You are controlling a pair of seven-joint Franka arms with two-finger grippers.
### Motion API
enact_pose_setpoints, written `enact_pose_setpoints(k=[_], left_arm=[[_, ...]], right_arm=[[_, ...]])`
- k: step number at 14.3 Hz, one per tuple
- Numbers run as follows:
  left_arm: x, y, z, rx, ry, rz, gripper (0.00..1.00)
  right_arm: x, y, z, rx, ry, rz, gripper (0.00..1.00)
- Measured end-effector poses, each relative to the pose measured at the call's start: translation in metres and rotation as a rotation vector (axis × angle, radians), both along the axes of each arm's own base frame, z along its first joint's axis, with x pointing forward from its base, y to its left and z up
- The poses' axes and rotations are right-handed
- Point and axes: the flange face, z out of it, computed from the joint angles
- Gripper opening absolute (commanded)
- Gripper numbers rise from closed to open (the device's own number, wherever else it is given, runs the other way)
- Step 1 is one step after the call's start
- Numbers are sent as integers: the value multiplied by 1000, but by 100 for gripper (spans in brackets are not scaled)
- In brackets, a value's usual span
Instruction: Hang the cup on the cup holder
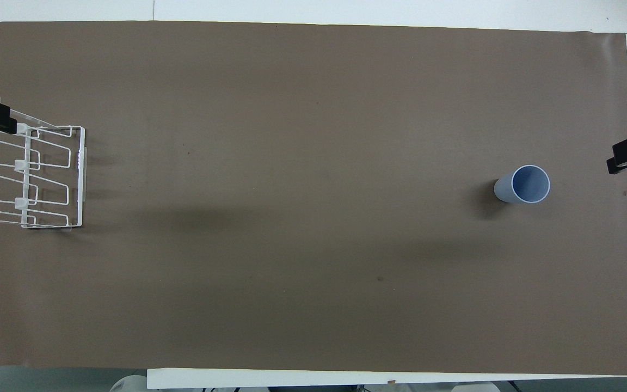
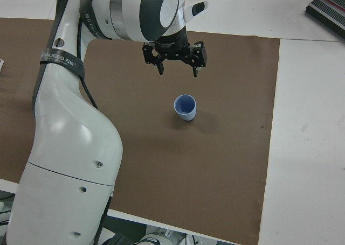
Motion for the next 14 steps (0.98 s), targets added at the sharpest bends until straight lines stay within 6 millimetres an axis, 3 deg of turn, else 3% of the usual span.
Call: enact_pose_setpoints(k=[9, 11, 14], left_arm=[[0, 2, -1, 0, 1, 6, 100], [0, 2, -1, 0, 1, 7, 100], [0, 3, -1, 0, 2, 8, 100]], right_arm=[[-4, 3, 7, 4, -11, 6, 99], [3, 6, 9, 4, -65, 51, 99], [16, 4, -17, 0, -113, 83, 99]])
